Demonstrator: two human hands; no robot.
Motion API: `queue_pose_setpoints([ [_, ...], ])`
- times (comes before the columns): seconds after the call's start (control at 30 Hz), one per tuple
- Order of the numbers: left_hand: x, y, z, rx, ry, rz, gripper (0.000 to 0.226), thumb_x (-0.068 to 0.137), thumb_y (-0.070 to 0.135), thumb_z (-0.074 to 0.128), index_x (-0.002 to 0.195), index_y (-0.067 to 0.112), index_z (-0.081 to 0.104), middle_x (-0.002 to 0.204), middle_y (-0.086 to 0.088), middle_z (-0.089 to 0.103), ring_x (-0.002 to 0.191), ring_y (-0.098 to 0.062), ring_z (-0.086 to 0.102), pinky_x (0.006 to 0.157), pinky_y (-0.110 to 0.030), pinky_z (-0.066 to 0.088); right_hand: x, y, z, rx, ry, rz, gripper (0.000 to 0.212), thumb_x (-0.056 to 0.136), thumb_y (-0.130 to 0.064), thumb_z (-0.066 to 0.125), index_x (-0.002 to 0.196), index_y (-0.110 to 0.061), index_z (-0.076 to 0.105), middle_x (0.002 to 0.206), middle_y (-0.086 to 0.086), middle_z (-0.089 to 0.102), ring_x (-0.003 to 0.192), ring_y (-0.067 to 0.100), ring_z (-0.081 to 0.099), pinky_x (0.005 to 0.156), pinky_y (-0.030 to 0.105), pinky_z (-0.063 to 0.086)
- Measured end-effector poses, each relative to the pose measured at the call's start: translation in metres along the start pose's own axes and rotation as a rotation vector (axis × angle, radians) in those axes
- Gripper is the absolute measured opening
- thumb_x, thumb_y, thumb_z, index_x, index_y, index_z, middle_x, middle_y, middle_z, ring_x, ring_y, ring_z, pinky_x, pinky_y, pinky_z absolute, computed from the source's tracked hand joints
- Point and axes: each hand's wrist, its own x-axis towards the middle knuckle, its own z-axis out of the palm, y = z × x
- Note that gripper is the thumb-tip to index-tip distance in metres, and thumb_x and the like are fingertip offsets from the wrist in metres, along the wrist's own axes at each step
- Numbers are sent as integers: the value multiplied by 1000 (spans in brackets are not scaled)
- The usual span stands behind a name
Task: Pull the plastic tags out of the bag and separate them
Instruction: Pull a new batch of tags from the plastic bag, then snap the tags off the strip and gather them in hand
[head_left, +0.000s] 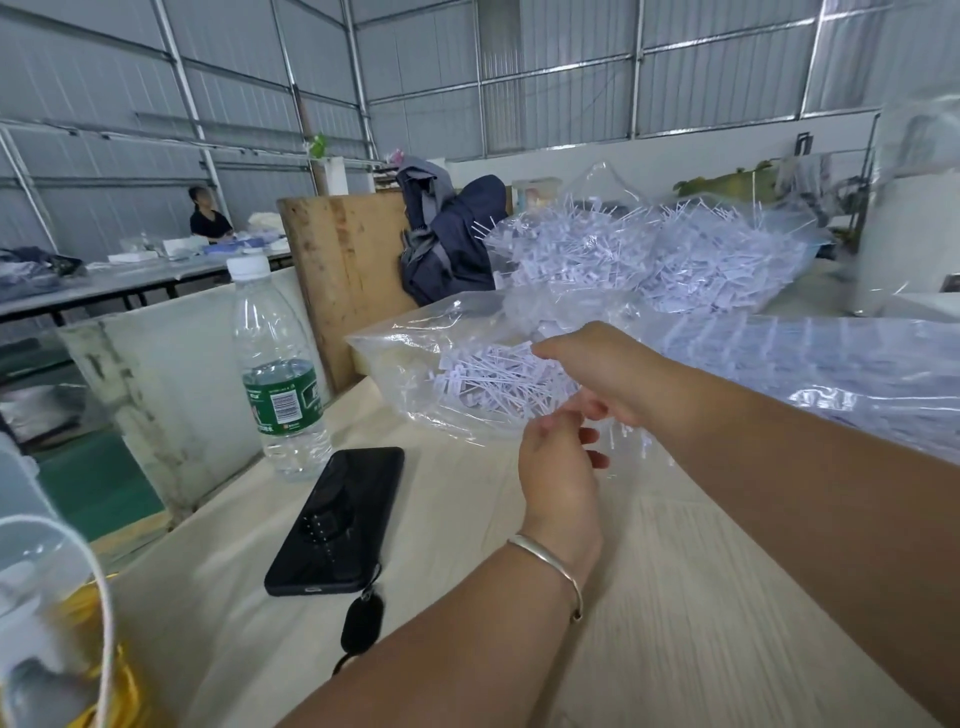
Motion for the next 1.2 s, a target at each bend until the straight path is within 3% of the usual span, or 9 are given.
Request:
queue_pose_setpoints([
  [0.1,-5,-2,1,81,-45,18,9,92,16,51,93,10,58,76,1,59,47,-7,48,46,-20,32,-21,10,-12,-326,127,-292,17,87,-16,52,88,-2,60,80,12,63,71,31,66,53,29,45],
  [0.2,-7,-3,0,144,-76,51,6,88,11,50,86,11,55,70,1,60,45,-7,48,46,-21,32,-51,39,-28,-490,340,-543,14,85,-17,51,85,-18,65,87,-2,67,71,22,64,68,35,52],
  [0.4,-22,-9,4,203,-86,143,22,81,5,53,60,10,55,53,-4,52,40,-13,42,40,-18,32,-93,124,-83,-1005,478,-764,20,71,-17,45,52,-16,40,47,2,51,38,21,46,38,29,40],
  [0.53,-33,-10,15,310,-118,241,25,83,6,53,59,7,58,51,-1,52,44,-13,44,43,-17,36,-93,157,-132,-1174,495,-602,18,53,2,77,64,-4,63,66,12,62,59,31,63,45,34,48],
  [0.73,-42,-8,38,550,-309,292,21,82,9,56,64,4,65,58,-2,58,48,-12,50,49,-17,40,-72,161,-167,-1266,608,-522,37,73,-2,63,110,-1,64,122,17,60,104,38,57,83,45,47],
  [0.83,-40,1,49,776,-263,692,11,80,20,62,70,17,64,65,7,59,59,-3,50,55,-19,40,-60,152,-160,-1453,503,-425,36,89,-20,42,123,-19,54,129,1,54,119,25,45,91,38,34],
  [0.9,-35,12,57,1020,-169,1001,15,78,29,65,93,27,63,89,14,56,85,-2,48,63,-21,42,-53,143,-153,-1490,403,-293,38,89,-20,39,125,-20,50,127,1,55,121,23,45,93,36,37],
  [1.0,-14,16,67,1267,-200,965,44,82,35,67,123,29,53,117,8,49,113,-13,41,82,-34,47,-46,131,-147,-1455,241,-94,32,87,-16,42,115,-22,57,119,2,62,111,23,58,83,31,45],
  [1.2,5,12,74,1214,-223,917,13,91,15,56,88,21,67,93,6,59,86,-15,57,72,-32,48,-21,111,-168,-1055,-29,27,51,87,-21,47,138,-20,44,105,7,66,67,16,66,55,21,51],
])
